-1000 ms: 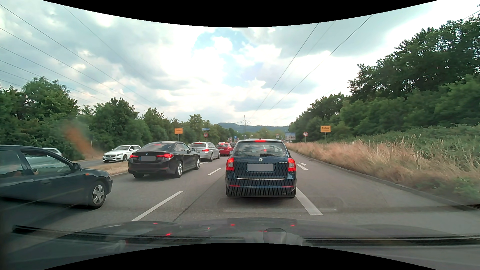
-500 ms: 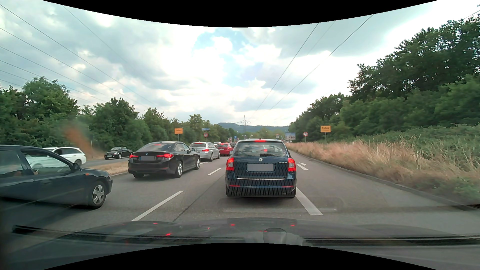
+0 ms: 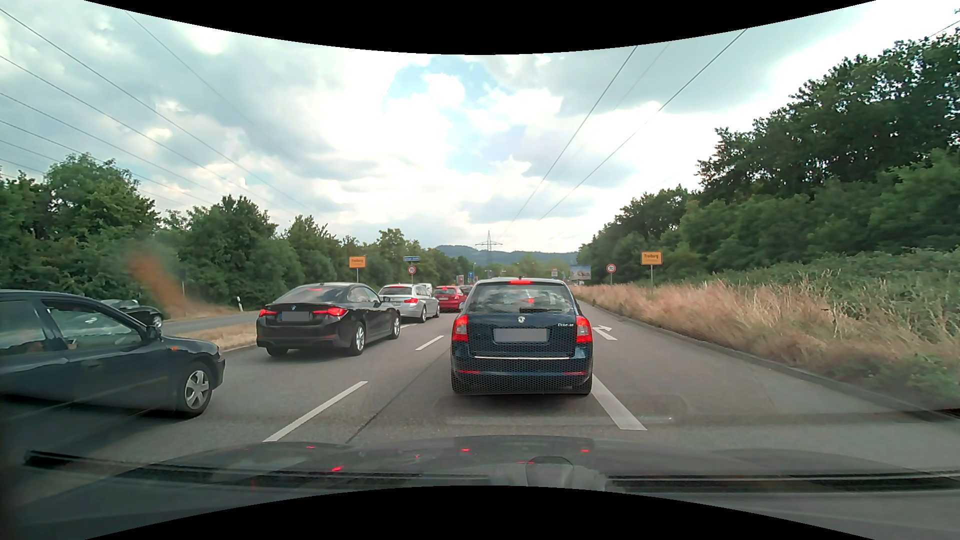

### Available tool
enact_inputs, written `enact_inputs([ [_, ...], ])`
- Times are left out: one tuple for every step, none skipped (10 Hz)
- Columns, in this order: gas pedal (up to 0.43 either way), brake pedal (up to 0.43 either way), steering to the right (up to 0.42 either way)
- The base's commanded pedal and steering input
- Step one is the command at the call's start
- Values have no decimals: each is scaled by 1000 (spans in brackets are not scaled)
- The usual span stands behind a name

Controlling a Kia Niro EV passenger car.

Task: Follow the waypoints while adhering to traffic rules and regulations

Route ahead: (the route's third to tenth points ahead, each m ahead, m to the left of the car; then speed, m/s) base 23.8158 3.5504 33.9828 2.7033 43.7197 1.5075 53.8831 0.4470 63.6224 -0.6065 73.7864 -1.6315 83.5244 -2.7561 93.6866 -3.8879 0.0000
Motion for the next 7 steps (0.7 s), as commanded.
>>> enact_inputs([
  [0,287,3],
  [0,287,3],
  [0,287,3],
  [0,287,4],
  [0,287,3],
  [0,287,3],
  [0,287,3],
])
